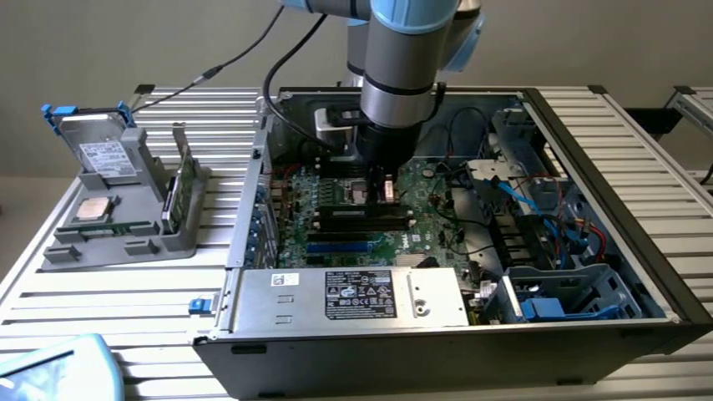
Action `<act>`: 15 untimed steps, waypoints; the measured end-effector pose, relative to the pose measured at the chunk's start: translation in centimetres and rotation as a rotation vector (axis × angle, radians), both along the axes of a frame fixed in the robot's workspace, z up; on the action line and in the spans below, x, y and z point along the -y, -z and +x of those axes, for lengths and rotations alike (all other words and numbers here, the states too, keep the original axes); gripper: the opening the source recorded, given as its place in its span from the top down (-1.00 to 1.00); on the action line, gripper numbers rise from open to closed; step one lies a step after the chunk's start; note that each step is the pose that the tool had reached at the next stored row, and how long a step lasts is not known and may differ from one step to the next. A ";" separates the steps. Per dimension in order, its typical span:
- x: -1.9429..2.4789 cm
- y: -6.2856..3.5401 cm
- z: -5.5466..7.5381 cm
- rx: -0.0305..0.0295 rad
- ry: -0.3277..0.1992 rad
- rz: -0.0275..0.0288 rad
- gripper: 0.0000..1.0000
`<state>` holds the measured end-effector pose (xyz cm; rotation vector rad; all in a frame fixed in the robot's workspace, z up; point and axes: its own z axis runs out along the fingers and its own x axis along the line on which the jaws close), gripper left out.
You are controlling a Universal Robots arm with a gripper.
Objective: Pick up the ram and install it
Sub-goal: 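Insert the ram into the slot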
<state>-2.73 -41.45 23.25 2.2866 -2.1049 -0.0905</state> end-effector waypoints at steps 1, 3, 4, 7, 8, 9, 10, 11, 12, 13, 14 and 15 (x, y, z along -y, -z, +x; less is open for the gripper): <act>0.00 -0.01 0.0 -0.0033 0.000 -0.0002 0.72; -0.01 0.06 0.0 -0.0060 0.000 -0.0004 0.72; -0.01 0.11 0.0 -0.0075 0.000 -0.0027 0.72; -0.08 0.13 0.1 -0.0102 0.000 -0.0045 0.72; -0.11 0.13 0.1 -0.0103 0.000 -0.0044 0.72; -0.14 0.13 0.1 -0.0103 0.000 -0.0045 0.72; -0.18 0.13 0.1 -0.0104 0.000 -0.0046 0.72; -0.22 0.13 0.1 -0.0104 0.000 -0.0054 0.72; -0.23 0.13 0.1 -0.0103 0.000 -0.0064 0.72; -0.24 0.13 0.1 -0.0102 0.000 -0.0082 0.72; -0.26 0.12 0.1 -0.0103 0.000 -0.0119 0.72; -0.28 0.12 0.1 -0.0104 0.000 -0.0156 0.72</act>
